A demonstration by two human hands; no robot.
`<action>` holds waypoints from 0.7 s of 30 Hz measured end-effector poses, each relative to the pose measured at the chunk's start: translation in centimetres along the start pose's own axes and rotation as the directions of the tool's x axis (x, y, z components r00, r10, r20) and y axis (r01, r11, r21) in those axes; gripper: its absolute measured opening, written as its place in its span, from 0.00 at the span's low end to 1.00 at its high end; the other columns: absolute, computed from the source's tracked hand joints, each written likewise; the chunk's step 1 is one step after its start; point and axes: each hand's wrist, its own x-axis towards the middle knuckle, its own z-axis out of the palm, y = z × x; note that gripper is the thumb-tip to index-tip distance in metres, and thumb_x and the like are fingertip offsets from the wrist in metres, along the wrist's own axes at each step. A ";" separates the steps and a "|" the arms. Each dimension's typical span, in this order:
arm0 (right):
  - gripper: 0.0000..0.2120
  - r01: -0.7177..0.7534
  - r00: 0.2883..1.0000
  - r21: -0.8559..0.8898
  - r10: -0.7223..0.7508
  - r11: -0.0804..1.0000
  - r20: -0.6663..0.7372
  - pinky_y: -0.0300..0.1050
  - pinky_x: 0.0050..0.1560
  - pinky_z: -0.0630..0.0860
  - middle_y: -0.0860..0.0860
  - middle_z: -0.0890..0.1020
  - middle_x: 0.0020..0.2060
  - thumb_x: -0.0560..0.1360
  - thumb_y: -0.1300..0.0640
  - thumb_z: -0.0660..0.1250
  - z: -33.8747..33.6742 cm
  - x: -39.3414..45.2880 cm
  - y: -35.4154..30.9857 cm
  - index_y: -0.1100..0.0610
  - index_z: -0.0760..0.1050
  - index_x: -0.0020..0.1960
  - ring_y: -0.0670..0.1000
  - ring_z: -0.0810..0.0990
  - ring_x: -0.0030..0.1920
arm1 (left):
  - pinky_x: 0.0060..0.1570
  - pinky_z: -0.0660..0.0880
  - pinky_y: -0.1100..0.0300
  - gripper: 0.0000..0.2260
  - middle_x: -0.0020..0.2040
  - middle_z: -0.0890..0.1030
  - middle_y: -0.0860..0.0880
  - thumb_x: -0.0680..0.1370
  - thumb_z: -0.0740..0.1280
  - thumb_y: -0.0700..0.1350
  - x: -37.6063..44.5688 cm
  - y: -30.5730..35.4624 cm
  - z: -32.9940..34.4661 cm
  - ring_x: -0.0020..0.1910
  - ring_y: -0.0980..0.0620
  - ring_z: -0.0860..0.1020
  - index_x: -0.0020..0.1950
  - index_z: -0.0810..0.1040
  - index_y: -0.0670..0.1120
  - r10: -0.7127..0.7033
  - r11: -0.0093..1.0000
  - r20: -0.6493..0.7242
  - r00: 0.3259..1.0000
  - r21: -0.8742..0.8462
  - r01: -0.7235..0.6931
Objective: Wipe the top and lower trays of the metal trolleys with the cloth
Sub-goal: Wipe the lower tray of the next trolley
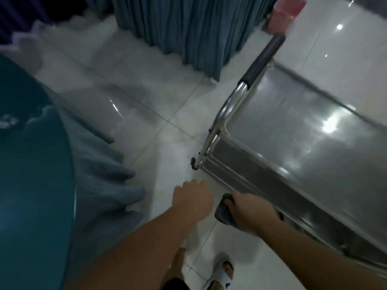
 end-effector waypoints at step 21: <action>0.18 0.224 0.861 0.097 -0.150 0.970 -0.485 0.53 0.48 0.77 0.53 0.78 0.42 0.85 0.40 0.51 -35.5 12.0 -8.9 0.52 0.71 0.49 0.58 0.78 0.45 | 0.63 0.71 0.49 0.22 0.70 0.76 0.45 0.86 0.53 0.59 -0.8 -7.0 -33.8 0.68 0.43 0.74 0.74 0.71 0.49 -0.223 0.972 -0.449 0.865 -0.170 0.163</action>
